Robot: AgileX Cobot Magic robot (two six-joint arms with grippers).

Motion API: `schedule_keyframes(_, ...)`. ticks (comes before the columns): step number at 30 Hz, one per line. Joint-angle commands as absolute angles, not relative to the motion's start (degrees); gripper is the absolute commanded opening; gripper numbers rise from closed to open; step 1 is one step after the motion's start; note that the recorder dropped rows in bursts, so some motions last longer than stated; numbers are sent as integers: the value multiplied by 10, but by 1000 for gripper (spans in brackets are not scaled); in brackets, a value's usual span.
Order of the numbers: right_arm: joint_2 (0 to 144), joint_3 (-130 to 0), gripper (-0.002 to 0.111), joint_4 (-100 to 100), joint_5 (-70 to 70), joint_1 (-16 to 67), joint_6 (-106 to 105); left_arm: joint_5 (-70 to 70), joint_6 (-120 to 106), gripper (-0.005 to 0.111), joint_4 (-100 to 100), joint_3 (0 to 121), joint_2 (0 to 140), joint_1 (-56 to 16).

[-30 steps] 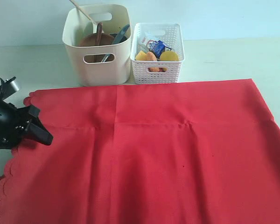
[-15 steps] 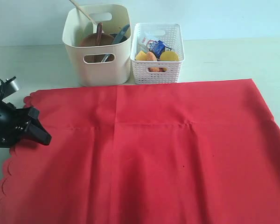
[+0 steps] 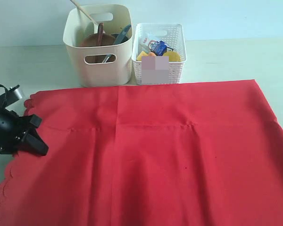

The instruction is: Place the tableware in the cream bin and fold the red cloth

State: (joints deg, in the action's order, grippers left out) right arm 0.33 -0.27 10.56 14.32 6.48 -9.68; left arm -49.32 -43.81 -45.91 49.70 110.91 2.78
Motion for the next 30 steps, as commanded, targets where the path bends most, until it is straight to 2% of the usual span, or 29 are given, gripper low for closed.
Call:
schedule_keyframes(1, 9, 0, 0, 105, 141, 62, -100, -494, -431, 22, -459, 495, 1128, 18)
schedule_keyframes(4, 37, -20, 0, 105, 141, 62, -99, -498, -433, 1, -464, 495, 1117, 18)
schedule_keyframes(15, 199, -195, 0, 105, 141, 62, -100, -572, -421, 0, -465, 495, 999, 18)
schedule_keyframes(19, 255, -280, 0, 105, 140, 62, -100, -586, -310, 0, -332, 497, 937, 31)
schedule_keyframes(22, 255, -286, 0, 105, 136, 62, -100, -599, -226, 0, -246, 508, 909, 34)
schedule_keyframes(30, 255, -286, 0, 106, 121, 62, -98, -584, -221, 0, -248, 508, 901, 34)
